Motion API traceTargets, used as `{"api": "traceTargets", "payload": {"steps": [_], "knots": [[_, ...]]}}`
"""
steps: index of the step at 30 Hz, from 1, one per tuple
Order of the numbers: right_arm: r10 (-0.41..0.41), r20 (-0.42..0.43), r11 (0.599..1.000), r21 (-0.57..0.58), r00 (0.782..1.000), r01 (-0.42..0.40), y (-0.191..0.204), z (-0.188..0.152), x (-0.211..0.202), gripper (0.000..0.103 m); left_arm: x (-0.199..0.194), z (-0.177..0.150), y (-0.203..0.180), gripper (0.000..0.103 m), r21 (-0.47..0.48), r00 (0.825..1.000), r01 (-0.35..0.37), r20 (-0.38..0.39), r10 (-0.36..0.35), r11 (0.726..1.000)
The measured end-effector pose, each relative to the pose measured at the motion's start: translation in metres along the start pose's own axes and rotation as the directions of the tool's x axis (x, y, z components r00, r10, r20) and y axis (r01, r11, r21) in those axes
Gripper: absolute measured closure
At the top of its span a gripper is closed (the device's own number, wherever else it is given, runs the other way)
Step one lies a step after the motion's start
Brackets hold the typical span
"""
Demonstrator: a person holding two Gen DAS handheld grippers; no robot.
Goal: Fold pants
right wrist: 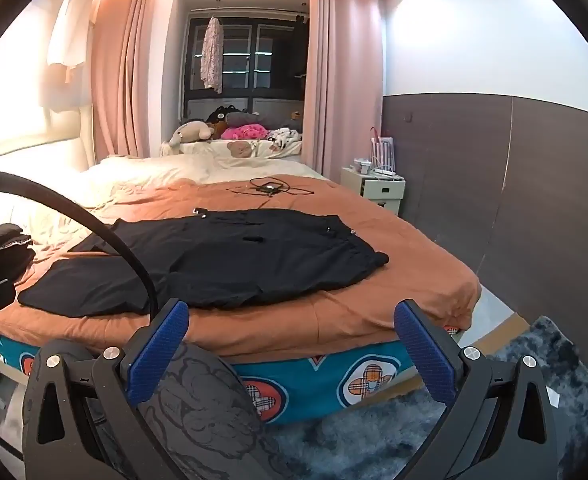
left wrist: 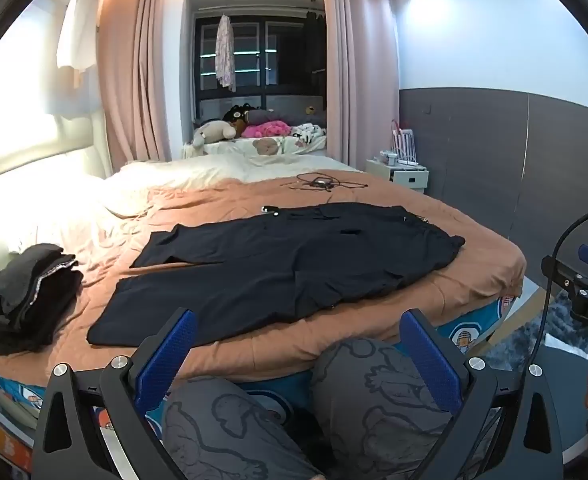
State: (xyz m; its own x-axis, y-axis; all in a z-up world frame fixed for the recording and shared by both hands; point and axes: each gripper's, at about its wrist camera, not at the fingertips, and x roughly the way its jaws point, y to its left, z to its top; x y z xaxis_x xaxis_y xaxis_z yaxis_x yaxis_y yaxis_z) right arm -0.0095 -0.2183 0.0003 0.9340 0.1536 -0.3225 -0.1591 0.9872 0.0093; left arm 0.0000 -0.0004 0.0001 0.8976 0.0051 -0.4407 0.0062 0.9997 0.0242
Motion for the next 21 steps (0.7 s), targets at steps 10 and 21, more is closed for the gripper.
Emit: {"api": "traceTargets", "payload": {"steps": [10,21], "knots": [[0.000,0.009,1.000,0.013,1.000,0.000,-0.006,0.000,-0.002,0.000,-0.002,0.000,0.002,0.000,-0.005,1.000,0.006,0.018,-0.006,1.000],[0.000,0.004,1.000,0.011,1.000,0.000,-0.005,-0.001,0.001,0.000,-0.007,0.001,0.002,0.000,-0.015,0.999,0.013,0.032,-0.012,1.000]]}}
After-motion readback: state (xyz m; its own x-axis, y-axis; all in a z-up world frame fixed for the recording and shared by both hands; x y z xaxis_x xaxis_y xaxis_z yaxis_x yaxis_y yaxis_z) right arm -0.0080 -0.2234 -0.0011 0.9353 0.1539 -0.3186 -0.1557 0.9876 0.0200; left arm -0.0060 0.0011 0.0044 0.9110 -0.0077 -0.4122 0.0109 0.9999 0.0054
